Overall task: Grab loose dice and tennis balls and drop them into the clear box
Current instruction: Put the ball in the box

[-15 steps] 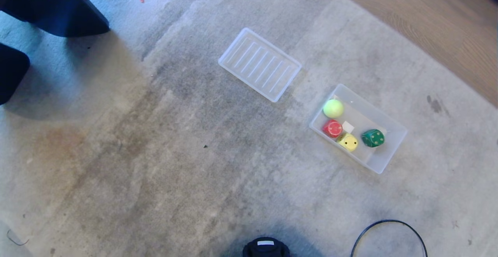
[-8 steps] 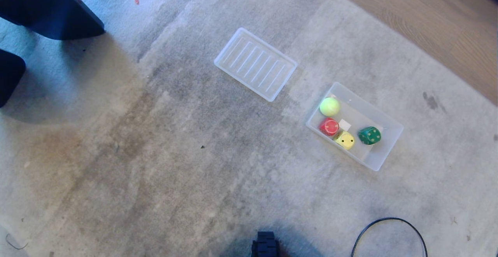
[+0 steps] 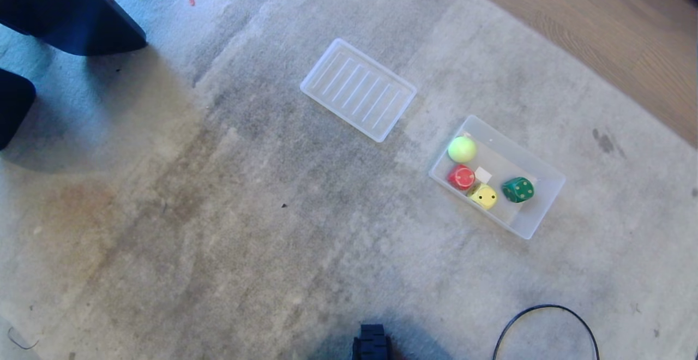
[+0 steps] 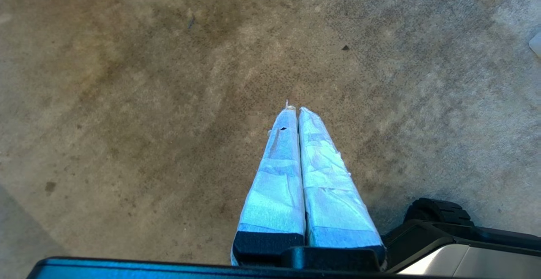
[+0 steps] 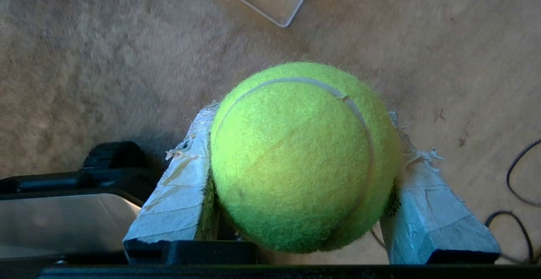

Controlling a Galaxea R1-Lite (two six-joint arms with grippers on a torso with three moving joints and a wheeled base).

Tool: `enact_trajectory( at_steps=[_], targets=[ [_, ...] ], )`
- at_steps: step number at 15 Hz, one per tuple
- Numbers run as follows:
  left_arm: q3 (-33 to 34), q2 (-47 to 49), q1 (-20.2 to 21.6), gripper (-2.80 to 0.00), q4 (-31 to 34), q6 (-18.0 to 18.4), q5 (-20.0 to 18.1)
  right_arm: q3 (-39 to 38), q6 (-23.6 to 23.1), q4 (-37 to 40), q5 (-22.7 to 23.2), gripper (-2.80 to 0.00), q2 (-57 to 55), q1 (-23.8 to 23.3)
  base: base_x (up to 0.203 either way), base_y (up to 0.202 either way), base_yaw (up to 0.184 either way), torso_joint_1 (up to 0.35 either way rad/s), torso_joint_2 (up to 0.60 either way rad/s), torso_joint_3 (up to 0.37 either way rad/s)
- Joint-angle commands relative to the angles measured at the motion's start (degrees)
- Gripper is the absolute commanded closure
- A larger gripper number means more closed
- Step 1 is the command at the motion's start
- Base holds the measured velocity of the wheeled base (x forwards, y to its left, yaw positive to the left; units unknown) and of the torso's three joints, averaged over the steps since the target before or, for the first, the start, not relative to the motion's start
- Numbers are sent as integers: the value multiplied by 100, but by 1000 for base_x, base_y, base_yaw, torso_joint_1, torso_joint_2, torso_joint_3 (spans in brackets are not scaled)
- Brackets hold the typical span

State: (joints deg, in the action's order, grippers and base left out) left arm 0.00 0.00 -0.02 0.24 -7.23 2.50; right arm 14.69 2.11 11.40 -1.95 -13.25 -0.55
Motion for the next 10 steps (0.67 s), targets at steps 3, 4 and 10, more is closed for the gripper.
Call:
enact_trajectory(
  at_steps=[3, 4, 10],
  targets=[
    [0, 0, -5, 0, -2, -7, 5, 1100, 406, -53, 40, 0, -2777, 3, 0, 0, 0, 0, 0, 0],
    [0, 0, 2, 0, 2, -7, 5, 1363, 523, -159, 65, 0, -3461, 5, 0, 0, 0, 0, 0, 0],
    [0, 0, 2, 0, 2, -7, 5, 2197, 1123, -3171, 192, 0, -7400, 3, 0, 0, 0, 0, 0, 0]
  ],
)
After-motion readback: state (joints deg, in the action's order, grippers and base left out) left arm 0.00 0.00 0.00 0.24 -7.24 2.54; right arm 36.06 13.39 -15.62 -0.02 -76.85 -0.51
